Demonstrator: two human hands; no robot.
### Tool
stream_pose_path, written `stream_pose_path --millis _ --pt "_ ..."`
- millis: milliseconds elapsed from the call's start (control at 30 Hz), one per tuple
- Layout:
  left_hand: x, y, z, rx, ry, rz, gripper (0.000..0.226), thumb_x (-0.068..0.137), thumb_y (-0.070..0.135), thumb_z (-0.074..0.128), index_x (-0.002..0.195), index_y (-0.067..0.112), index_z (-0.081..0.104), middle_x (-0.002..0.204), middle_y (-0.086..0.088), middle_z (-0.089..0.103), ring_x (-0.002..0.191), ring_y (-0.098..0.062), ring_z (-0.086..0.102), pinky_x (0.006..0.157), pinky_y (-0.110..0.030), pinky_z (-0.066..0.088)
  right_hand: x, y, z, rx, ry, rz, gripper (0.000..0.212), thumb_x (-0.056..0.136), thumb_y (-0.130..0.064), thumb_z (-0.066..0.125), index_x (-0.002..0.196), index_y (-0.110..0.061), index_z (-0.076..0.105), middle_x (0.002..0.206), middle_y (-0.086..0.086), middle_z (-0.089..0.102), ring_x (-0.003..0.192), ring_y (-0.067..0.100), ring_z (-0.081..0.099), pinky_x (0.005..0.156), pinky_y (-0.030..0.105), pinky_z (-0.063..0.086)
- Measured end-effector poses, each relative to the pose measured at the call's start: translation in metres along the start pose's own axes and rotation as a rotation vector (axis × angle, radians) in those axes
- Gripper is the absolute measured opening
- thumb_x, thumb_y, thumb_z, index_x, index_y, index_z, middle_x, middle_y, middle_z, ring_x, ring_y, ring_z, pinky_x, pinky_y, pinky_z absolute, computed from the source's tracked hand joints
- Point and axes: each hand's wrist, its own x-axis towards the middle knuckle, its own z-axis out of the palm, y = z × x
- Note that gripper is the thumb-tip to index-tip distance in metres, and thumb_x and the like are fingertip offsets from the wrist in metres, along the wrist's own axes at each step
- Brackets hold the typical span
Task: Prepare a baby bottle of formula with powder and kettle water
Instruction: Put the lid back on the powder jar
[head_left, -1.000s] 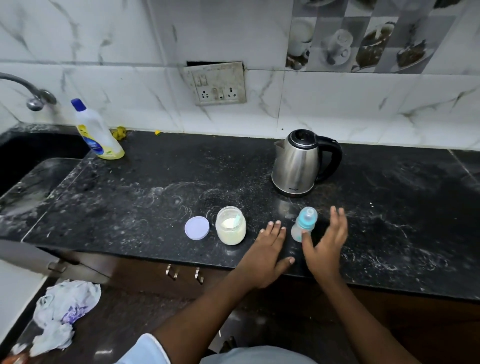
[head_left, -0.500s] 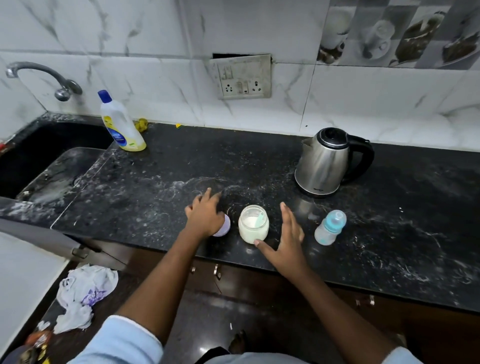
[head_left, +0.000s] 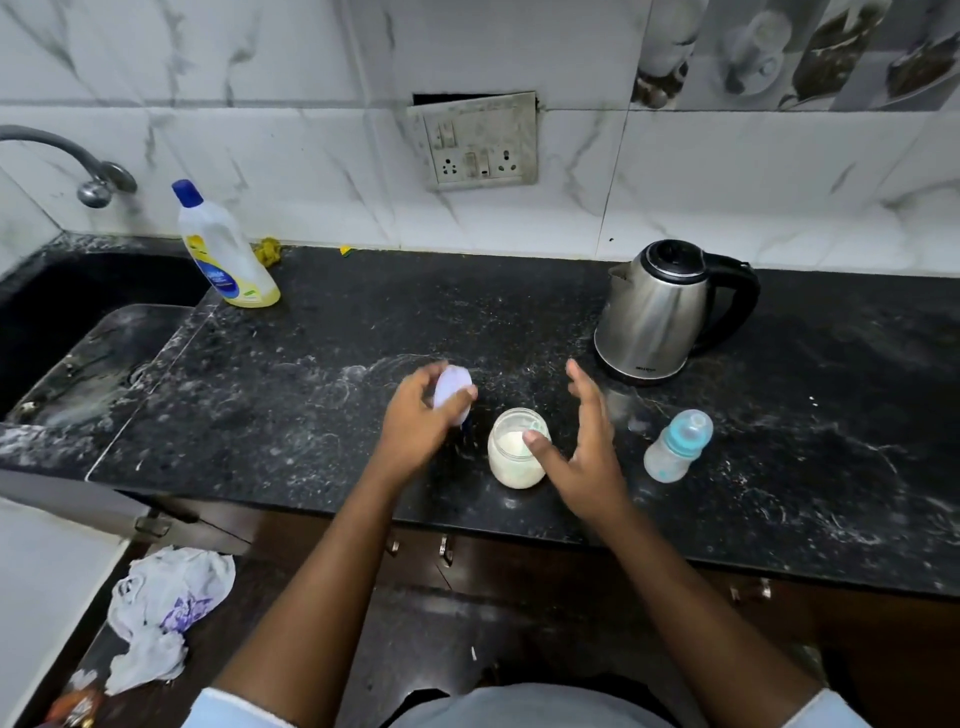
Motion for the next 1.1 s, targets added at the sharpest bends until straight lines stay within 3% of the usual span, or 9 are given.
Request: stream_pose_path --millis 133,267,400,500,567,700,800,900,1100 --pt "-0.016 0.048 0.01 -0.539 -0.256 -0.076 0.038 0.101 0.026 0.066 0.132 0.004 0.064 0.091 0.002 0.077 0.081 -0.01 0.069 0.068 -0.022 0.056 0.026 -0.036 -0.024 0.158 -0.371 0.042 0.092 0.091 -0.032 0.079 0.156 -0.058 0.019 0.165 -0.019 0.023 0.146 0.001 0.035 0.11 0.029 0.045" --pt "-0.024 0.043 0.031 -0.614 -0.425 -0.095 0.045 0.1 0.031 0.07 0.136 0.004 0.063 0.123 -0.024 0.074 0.106 -0.034 0.071 0.086 -0.039 0.061 0.035 -0.041 -0.025 0.098 -0.4 -0.019 0.082 0.089 -0.028 0.082 0.154 -0.048 0.038 0.149 -0.017 0.043 0.13 0.004 0.054 0.097 0.029 0.054" --pt "-0.02 0.038 0.041 -0.52 -0.389 -0.039 0.052 0.104 0.05 0.057 0.131 0.007 0.068 0.124 -0.019 0.076 0.114 -0.034 0.073 0.092 -0.042 0.059 0.039 -0.032 -0.032 0.079 -0.314 0.042 0.075 0.081 -0.034 0.088 0.145 -0.047 0.05 0.13 -0.013 0.054 0.109 0.01 0.062 0.083 0.03 0.056" --pt "-0.017 0.023 0.039 -0.412 -0.035 0.022 0.06 0.1 0.067 0.039 0.118 0.022 0.074 0.116 -0.004 0.079 0.111 -0.016 0.071 0.097 -0.036 0.05 0.048 -0.027 -0.044 -0.199 -0.321 0.059 0.079 0.081 -0.056 0.081 0.15 -0.049 0.043 0.13 -0.013 0.05 0.117 0.006 0.052 0.092 0.024 0.044" --pt "-0.02 -0.002 0.036 -0.331 0.081 0.09 0.062 0.096 0.075 0.037 0.126 0.03 0.068 0.124 0.003 0.074 0.121 -0.011 0.065 0.107 -0.036 0.046 0.053 -0.026 -0.045 -0.423 -0.444 0.085 0.083 0.084 -0.063 0.074 0.155 -0.05 0.034 0.13 -0.008 0.046 0.12 0.01 0.047 0.093 0.028 0.038" --pt "-0.028 -0.054 0.042 -0.056 -0.146 0.101 0.09 0.077 0.08 0.069 0.152 0.035 0.047 0.153 0.005 0.051 0.143 -0.01 0.046 0.122 -0.038 0.037 0.056 -0.021 -0.028 -0.646 -0.638 0.049 0.082 0.09 -0.054 0.07 0.158 -0.05 0.026 0.142 -0.004 0.04 0.125 0.02 0.037 0.097 0.036 0.038" --pt "-0.028 -0.067 0.052 0.119 -0.223 0.141 0.109 0.062 0.069 0.086 0.155 0.033 0.041 0.152 0.013 0.043 0.147 -0.012 0.038 0.123 -0.04 0.033 0.059 -0.024 -0.017 -0.641 -0.696 0.026 0.086 0.087 -0.038 0.076 0.159 -0.043 0.029 0.15 -0.006 0.037 0.126 0.022 0.032 0.102 0.038 0.038" --pt "-0.027 -0.065 0.06 0.098 -0.229 0.17 0.097 0.06 0.063 0.092 0.143 0.036 0.05 0.14 0.021 0.051 0.136 -0.01 0.048 0.116 -0.039 0.042 0.062 -0.029 -0.009 -0.662 -0.752 -0.028 0.085 0.084 -0.027 0.078 0.156 -0.04 0.036 0.148 -0.007 0.04 0.122 0.021 0.033 0.101 0.038 0.042" --pt "-0.02 -0.071 0.066 0.05 -0.202 0.131 0.086 0.065 0.053 0.092 0.141 0.029 0.059 0.134 0.008 0.066 0.124 -0.007 0.062 0.106 -0.044 0.053 0.063 -0.03 -0.004 -0.714 -0.79 -0.038 0.079 0.08 -0.023 0.081 0.146 -0.043 0.044 0.137 -0.008 0.047 0.112 0.017 0.035 0.09 0.037 0.045"
